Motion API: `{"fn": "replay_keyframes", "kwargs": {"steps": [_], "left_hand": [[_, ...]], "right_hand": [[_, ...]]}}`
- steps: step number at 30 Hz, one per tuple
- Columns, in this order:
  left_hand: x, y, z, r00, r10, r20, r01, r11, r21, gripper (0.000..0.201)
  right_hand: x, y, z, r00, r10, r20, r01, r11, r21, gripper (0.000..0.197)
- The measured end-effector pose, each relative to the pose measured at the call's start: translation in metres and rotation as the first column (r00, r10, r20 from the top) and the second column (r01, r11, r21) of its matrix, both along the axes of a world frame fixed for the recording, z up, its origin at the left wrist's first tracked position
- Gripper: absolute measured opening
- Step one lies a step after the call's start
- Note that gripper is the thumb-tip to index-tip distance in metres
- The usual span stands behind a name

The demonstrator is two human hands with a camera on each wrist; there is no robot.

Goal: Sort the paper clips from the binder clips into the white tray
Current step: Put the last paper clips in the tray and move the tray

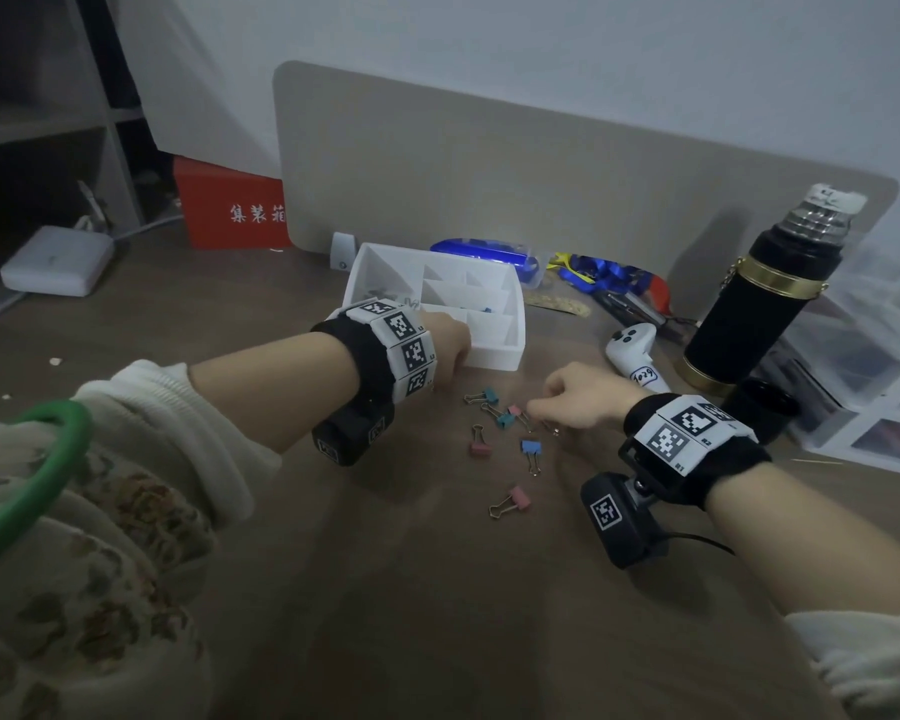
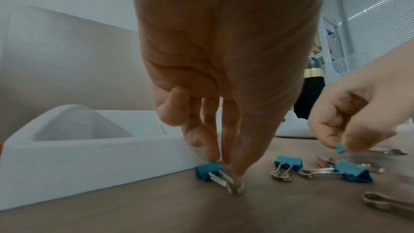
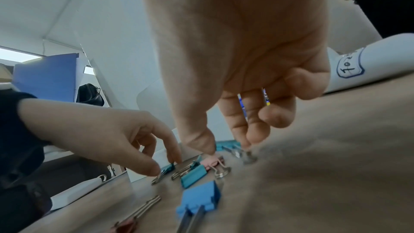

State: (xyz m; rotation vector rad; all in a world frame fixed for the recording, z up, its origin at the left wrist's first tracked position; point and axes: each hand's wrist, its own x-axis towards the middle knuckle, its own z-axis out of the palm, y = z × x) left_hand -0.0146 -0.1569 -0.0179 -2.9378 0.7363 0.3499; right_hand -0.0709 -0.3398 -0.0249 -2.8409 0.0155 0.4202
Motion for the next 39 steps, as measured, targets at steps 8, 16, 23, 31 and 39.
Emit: {"fn": "replay_keyframes", "kwargs": {"steps": [8,16,23,31,39], "left_hand": [[0.001,0.001,-0.001,0.999,-0.038,-0.006,0.038,0.998,0.049,0.036],[-0.001,0.004,-0.006,0.999,-0.017,0.029,0.015,0.999,0.038,0.034],[-0.001,0.007,-0.004,0.990,0.095,-0.107,-0.102,0.992,-0.067,0.028],[0.002,0.009,-0.009,0.782,0.187,-0.595,-0.454,0.825,-0.337,0.048],[0.005,-0.004,-0.014,0.777,0.207,-0.594,-0.502,0.774,-0.387,0.022]], "right_hand": [[-0.004,0.012,0.000,0.987,-0.094,0.133,0.044,0.939,0.342,0.020],[-0.009,0.021,0.004,0.947,-0.295,-0.126,0.262,0.486,0.834,0.022],[-0.007,0.014,0.000,0.899,-0.235,-0.370,0.399,0.089,0.912,0.028],[0.000,0.006,-0.002,0.894,-0.213,-0.394,0.444,0.312,0.840,0.033],[0.004,0.009,-0.011,0.996,-0.064,0.054,0.049,0.968,0.245,0.034]]}}
